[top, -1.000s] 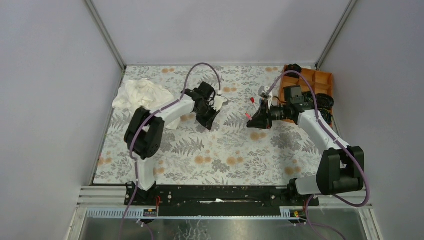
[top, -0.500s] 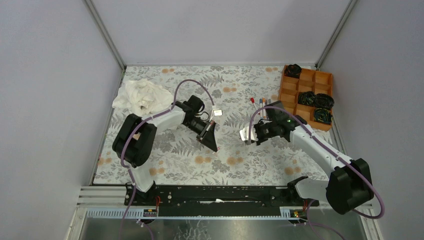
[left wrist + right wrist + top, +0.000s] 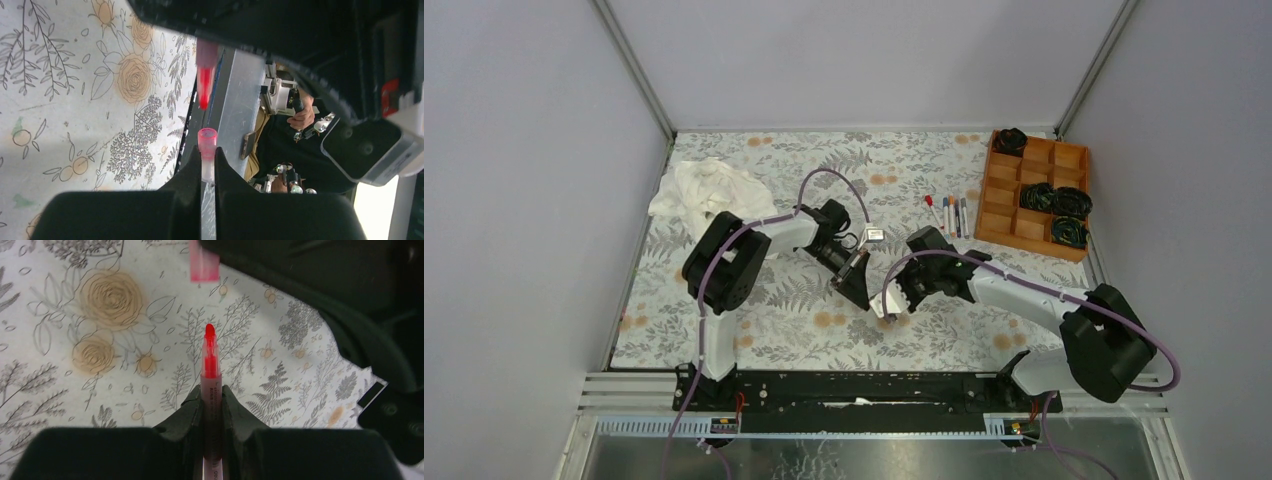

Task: Insert the pens into the pen caps
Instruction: Insert the pen cap onto the pen.

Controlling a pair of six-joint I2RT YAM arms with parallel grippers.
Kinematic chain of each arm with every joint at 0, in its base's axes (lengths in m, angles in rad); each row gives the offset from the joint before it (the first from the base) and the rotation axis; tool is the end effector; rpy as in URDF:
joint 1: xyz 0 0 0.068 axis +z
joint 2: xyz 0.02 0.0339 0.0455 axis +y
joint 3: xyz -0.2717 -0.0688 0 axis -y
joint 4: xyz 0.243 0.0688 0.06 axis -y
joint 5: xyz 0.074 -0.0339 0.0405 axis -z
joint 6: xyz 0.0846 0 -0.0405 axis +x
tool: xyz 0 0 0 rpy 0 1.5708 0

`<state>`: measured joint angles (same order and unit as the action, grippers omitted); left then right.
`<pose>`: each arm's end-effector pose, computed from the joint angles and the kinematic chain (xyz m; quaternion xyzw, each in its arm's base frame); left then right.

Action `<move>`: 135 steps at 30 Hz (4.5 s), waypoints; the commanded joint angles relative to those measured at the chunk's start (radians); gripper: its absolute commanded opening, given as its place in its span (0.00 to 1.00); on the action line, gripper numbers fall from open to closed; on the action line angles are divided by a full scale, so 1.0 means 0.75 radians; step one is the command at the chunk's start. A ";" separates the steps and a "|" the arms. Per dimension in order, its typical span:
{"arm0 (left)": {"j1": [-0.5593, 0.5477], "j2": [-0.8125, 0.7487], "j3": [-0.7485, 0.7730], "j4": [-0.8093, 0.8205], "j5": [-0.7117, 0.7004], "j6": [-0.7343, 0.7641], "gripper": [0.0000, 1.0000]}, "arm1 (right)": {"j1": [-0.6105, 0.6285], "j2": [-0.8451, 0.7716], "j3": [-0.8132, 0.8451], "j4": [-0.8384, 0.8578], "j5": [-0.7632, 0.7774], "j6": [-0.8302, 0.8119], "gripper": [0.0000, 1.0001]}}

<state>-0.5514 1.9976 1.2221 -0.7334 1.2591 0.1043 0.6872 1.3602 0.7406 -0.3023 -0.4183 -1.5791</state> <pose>0.2595 -0.2541 0.1338 -0.2774 -0.7590 0.5794 0.1061 0.2003 0.2088 0.1664 -0.8678 0.3330 0.0430 0.3662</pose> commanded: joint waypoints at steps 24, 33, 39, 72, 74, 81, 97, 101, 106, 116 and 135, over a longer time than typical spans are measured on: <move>0.032 0.014 0.044 -0.040 0.026 0.053 0.00 | 0.105 -0.014 -0.050 0.173 0.088 0.144 0.00; 0.032 0.018 0.049 -0.041 0.030 0.051 0.00 | 0.104 -0.030 -0.030 0.167 0.027 0.184 0.00; 0.032 0.012 0.051 -0.040 0.042 0.055 0.00 | 0.104 -0.015 -0.030 0.168 0.010 0.187 0.00; 0.032 0.043 0.098 -0.041 0.130 0.047 0.00 | 0.144 -0.010 -0.050 0.269 -0.136 0.280 0.00; 0.032 0.040 0.093 -0.039 0.124 0.046 0.00 | 0.145 -0.017 -0.052 0.268 -0.138 0.273 0.00; 0.032 0.074 0.123 -0.043 0.093 0.025 0.02 | 0.149 -0.024 -0.042 0.204 -0.301 0.268 0.00; 0.064 0.024 0.144 -0.039 0.008 -0.015 0.32 | 0.149 -0.011 -0.081 0.264 -0.262 0.321 0.00; 0.095 -0.042 0.107 0.013 0.000 -0.057 0.35 | 0.144 -0.018 -0.072 0.255 -0.272 0.342 0.00; 0.181 -0.266 0.006 0.233 -0.109 -0.224 0.42 | 0.072 -0.065 -0.026 0.151 -0.404 0.397 0.00; 0.167 -0.929 -0.555 1.696 -0.643 -0.675 0.66 | -0.155 -0.125 0.191 -0.185 -0.732 0.757 0.00; 0.121 -0.956 -0.800 2.797 -1.132 -1.641 0.98 | -0.321 -0.143 0.443 0.339 -0.919 2.364 0.00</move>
<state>-0.4393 1.2480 0.6384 1.1820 0.5209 -0.8757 0.4549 1.2758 1.0386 -0.1909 -1.0439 -0.0853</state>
